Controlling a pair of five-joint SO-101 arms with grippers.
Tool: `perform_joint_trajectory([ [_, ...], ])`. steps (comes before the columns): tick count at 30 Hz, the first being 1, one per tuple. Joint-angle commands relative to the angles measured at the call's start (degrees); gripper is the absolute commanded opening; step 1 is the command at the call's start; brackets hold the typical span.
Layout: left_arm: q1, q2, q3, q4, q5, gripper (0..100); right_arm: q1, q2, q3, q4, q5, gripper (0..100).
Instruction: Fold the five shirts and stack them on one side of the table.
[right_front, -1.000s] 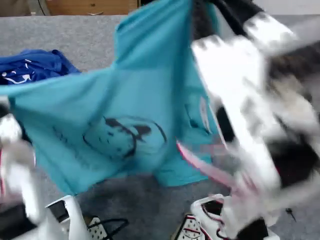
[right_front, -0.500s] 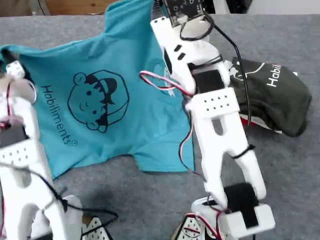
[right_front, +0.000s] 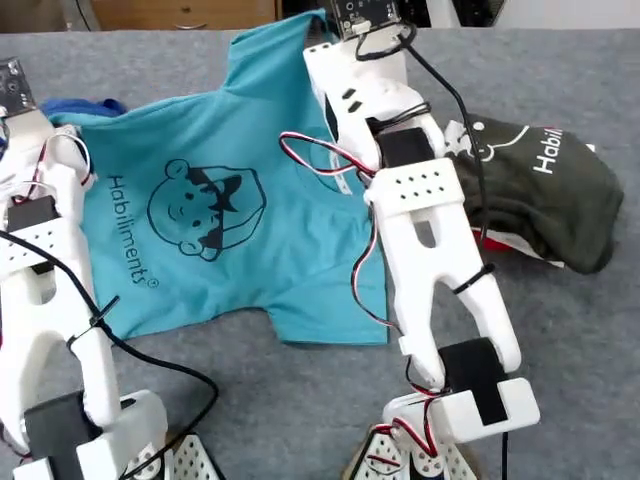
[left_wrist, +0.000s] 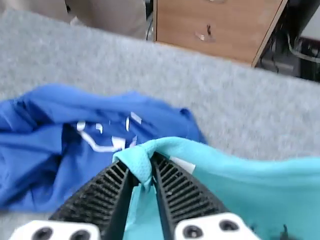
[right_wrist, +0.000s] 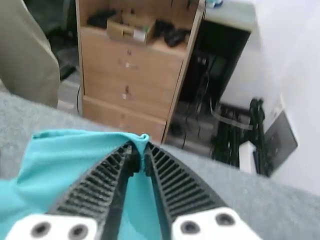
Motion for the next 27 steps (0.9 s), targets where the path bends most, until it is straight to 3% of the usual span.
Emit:
perform_joint_trajectory([
  [1, 0.2, -0.3, -3.4, 7.0, 0.2, 2, 0.8, -1.3, -4.2, 9.5, 1.1, 0.2],
  [6, 0.2, -0.3, -4.9, 21.7, -5.2, 2, 0.6, -5.1, -3.8, 27.0, 11.3, 0.2],
  [9, 1.1, -0.3, -6.3, 32.4, -10.0, 2, 0.7, -7.7, -3.1, 34.5, 12.6, 0.1],
  [13, 2.4, -0.3, -7.7, 42.8, -12.6, 2, 0.7, -13.5, 4.9, 37.5, 13.4, 0.1],
  [21, 2.7, -1.1, -7.3, 52.1, -13.5, 2, -0.1, -37.9, 36.0, 35.6, 19.3, 0.1],
  [27, 2.6, -13.3, -3.4, 57.9, -17.8, 2, 0.7, -56.7, 50.7, 38.7, 21.8, 0.1],
])
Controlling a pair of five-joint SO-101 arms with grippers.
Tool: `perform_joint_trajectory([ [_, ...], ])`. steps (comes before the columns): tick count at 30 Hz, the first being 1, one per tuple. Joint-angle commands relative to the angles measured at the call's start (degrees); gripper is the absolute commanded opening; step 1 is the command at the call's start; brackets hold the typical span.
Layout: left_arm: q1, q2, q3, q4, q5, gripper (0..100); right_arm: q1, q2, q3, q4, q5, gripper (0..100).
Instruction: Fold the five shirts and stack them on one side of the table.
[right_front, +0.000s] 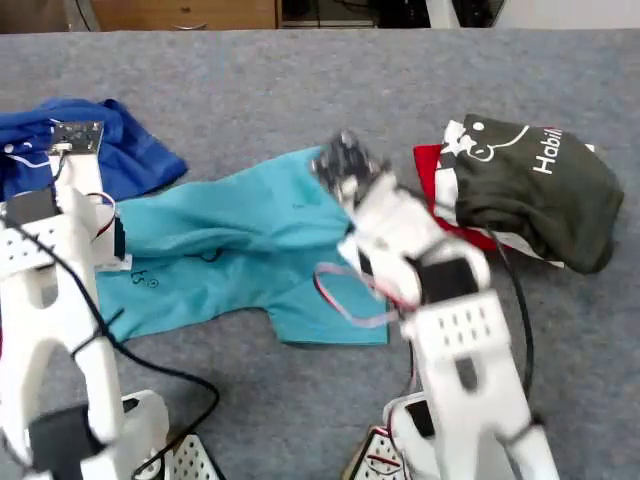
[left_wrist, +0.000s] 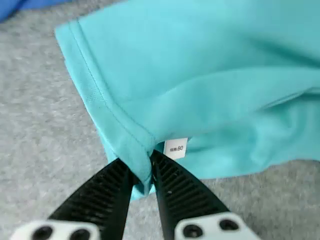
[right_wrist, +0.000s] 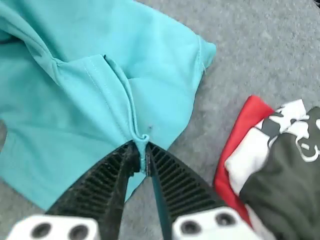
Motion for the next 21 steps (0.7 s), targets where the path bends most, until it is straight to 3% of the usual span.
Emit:
perform_joint_trajectory([
  [1, -0.1, -9.3, 1.8, 3.3, -2.7, 2, 0.7, -11.4, 5.7, 2.7, 2.1, 0.1],
  [7, -1.3, -14.8, 10.4, 0.1, -3.3, 2, 1.1, -23.3, 9.8, 10.7, 6.2, 0.1],
  [15, -1.8, -14.5, 22.8, -3.2, -5.6, 2, 1.1, -30.0, 17.1, 11.5, 8.6, 0.1],
  [21, -3.4, -13.8, 20.4, -5.1, -4.6, 2, 0.7, -30.2, 17.5, 11.8, 13.6, 0.2],
])
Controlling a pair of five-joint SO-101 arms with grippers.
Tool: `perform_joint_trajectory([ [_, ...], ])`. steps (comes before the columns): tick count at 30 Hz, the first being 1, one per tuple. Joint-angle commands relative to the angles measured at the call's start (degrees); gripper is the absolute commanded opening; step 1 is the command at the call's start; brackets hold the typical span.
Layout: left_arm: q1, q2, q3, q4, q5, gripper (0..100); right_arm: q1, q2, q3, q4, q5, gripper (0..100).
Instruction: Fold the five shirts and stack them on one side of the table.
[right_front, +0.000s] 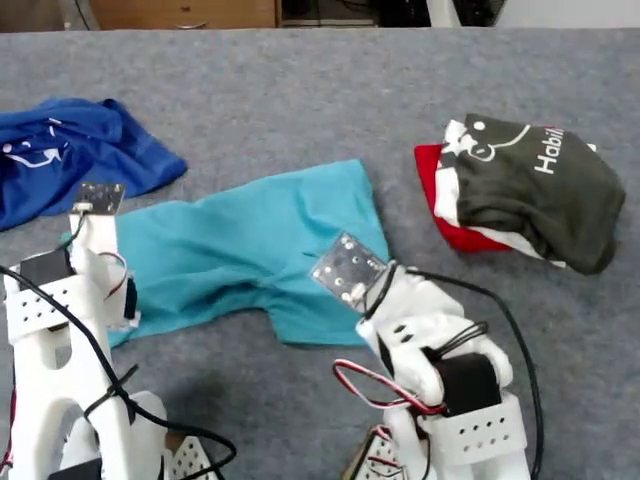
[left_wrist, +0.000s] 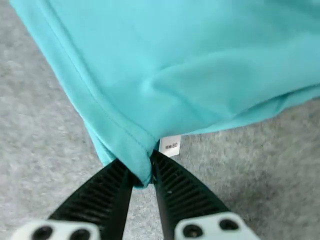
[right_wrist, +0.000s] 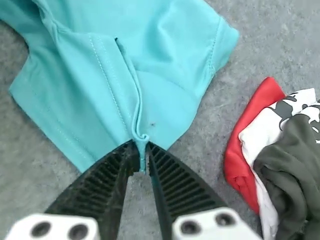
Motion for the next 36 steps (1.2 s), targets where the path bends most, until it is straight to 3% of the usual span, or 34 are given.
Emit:
perform_joint_trajectory([
  [1, -2.5, -0.7, -3.2, -1.5, 2.4, 4, 0.9, -0.7, 0.0, 0.9, 3.5, 0.3],
  [5, -7.9, -0.8, -6.7, -1.1, 5.5, 15, 0.7, -0.8, -1.5, 5.3, 6.2, 10.1],
  [11, -12.6, -1.3, -7.6, 2.8, -4.1, 10, 1.0, -0.8, -5.6, 6.9, 8.7, 22.1],
  [13, -14.2, -1.3, -8.8, 4.5, -6.9, 7, 0.8, -0.3, -8.2, 5.9, 8.5, 18.9],
  [17, -15.8, -1.3, -12.2, 4.6, -6.9, 3, 0.7, 2.2, -9.8, -2.6, 4.6, 0.0],
  [19, -15.2, -0.9, -14.9, 4.6, -3.3, 2, -0.4, 7.4, -9.7, -6.7, 2.1, 3.2],
  [25, -8.4, -0.7, -20.5, 4.6, 12.0, 2, -6.4, 32.2, -12.4, -22.4, -2.4, 0.2],
  [31, -1.7, -0.7, -17.3, 4.9, 14.3, 2, -10.2, 59.3, -23.3, -28.0, -4.1, 0.2],
  [36, -2.9, -1.3, -12.7, 4.5, 14.0, 2, -10.2, 74.2, -29.8, -23.8, -3.6, 0.2],
])
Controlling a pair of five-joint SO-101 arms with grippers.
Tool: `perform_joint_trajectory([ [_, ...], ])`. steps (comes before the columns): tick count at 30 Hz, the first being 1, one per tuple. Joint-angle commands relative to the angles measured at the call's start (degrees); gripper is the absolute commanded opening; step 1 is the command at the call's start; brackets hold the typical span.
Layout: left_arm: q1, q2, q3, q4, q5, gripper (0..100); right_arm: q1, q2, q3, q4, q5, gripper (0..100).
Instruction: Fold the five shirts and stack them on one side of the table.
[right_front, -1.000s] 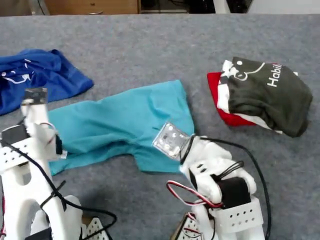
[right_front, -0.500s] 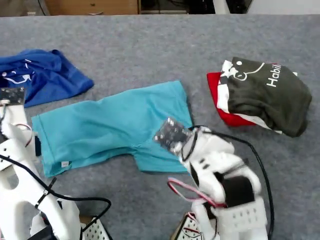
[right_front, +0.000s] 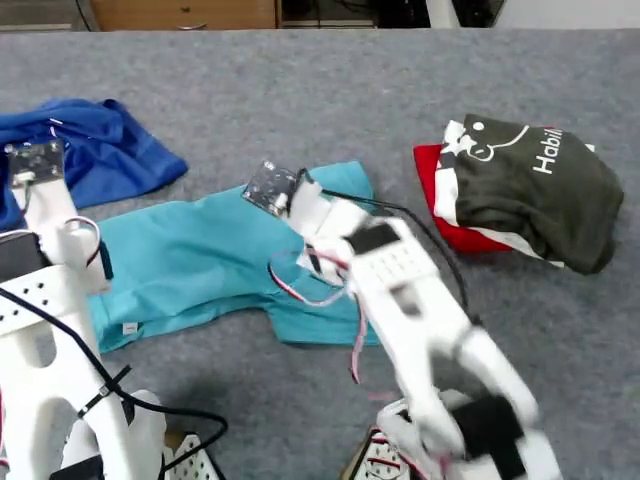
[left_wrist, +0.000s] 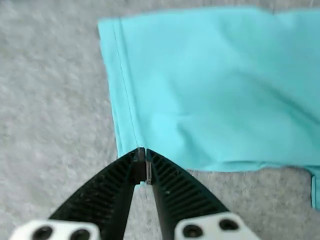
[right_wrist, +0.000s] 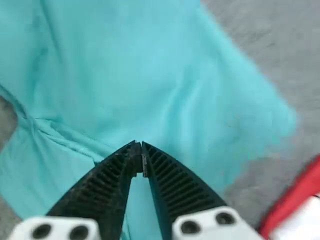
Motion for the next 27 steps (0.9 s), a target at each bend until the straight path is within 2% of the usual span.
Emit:
perform_joint_trajectory([
  [1, -1.2, -1.3, 1.1, -0.3, 0.4, 2, -1.2, 6.5, -5.6, 3.6, -0.3, 0.2],
  [9, -6.2, -1.1, 3.1, -5.2, 0.3, 2, -3.2, 1.5, -2.6, 7.7, 0.1, 0.2],
  [17, -6.4, -1.2, 3.9, -6.1, 0.3, 2, -11.6, -4.2, 11.8, 4.4, 8.6, 0.2],
  [25, -6.4, -0.8, 3.9, -6.0, 0.3, 2, -12.0, -22.1, 7.9, 23.0, 15.6, 0.2],
  [27, -6.2, -0.8, 3.9, -6.1, 0.3, 2, -11.6, -27.7, 5.5, 24.1, 15.9, 0.2],
])
